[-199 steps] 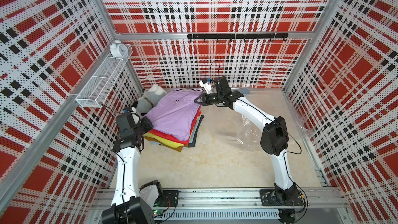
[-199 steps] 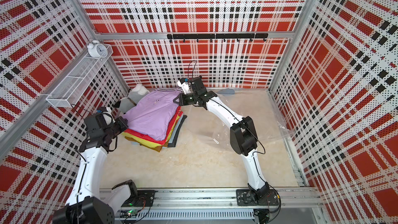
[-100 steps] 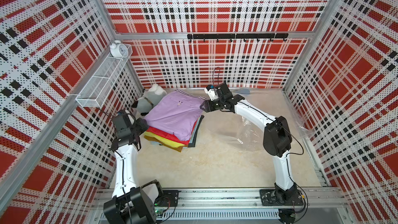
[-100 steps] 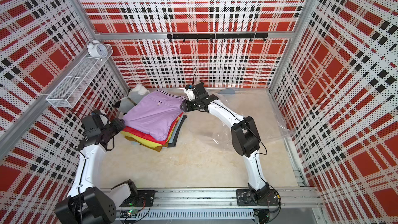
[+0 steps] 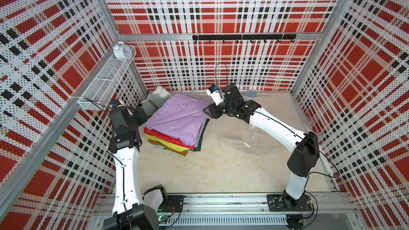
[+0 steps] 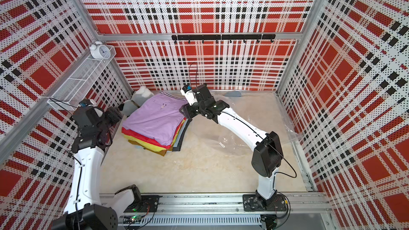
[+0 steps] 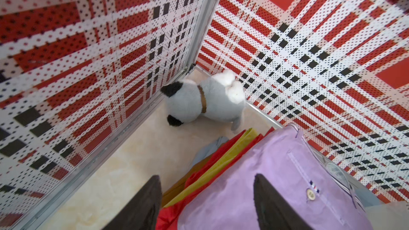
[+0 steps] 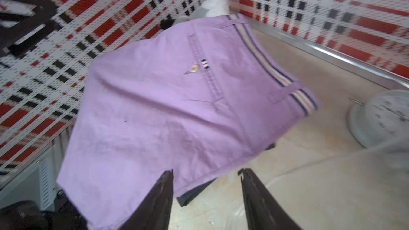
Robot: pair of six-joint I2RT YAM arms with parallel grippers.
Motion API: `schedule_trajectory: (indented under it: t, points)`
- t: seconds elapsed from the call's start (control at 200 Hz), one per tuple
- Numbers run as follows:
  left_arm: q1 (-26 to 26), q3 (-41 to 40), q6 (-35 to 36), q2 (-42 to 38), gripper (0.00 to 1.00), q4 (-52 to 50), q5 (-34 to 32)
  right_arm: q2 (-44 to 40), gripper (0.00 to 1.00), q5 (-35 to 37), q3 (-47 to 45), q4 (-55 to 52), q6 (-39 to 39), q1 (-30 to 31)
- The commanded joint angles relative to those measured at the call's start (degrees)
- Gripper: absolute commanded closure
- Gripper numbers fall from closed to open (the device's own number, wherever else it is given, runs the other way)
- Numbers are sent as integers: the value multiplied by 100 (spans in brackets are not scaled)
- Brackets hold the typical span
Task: Take the trousers out of the vacuum bag
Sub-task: Place the trousers at the center of the board.
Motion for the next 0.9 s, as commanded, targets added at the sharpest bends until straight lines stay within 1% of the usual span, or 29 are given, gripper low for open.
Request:
schedule_trajectory:
  t: [0.0, 0.125, 0.301, 0.486, 0.631, 0.706, 0.797, 0.897]
  points:
    - [-291, 230, 81, 215, 31, 227, -112, 112, 50, -559, -75, 376, -13, 276]
    - [-506, 409, 118, 381, 30, 392, -129, 275, 54, -684, -112, 547, 11, 575]
    - [-520, 526, 91, 503, 30, 594, -49, 537, 54, -792, -169, 659, 92, 915]
    - [-589, 567, 62, 579, 30, 713, 19, 923, 56, -689, -265, 533, 194, 1011]
    - [-742, 550, 124, 640, 30, 767, -83, 985, 56, -481, -508, 348, 162, 1046]
    - [-979, 549, 205, 701, 29, 767, -325, 952, 54, -337, -558, 231, 89, 1052]
    - [-1348, 562, 268, 783, 29, 765, -716, 769, 47, -134, -629, 126, -40, 1034]
    - [-1760, 601, 276, 900, 28, 771, -1116, 276, 41, -381, -1083, 504, 18, 741]
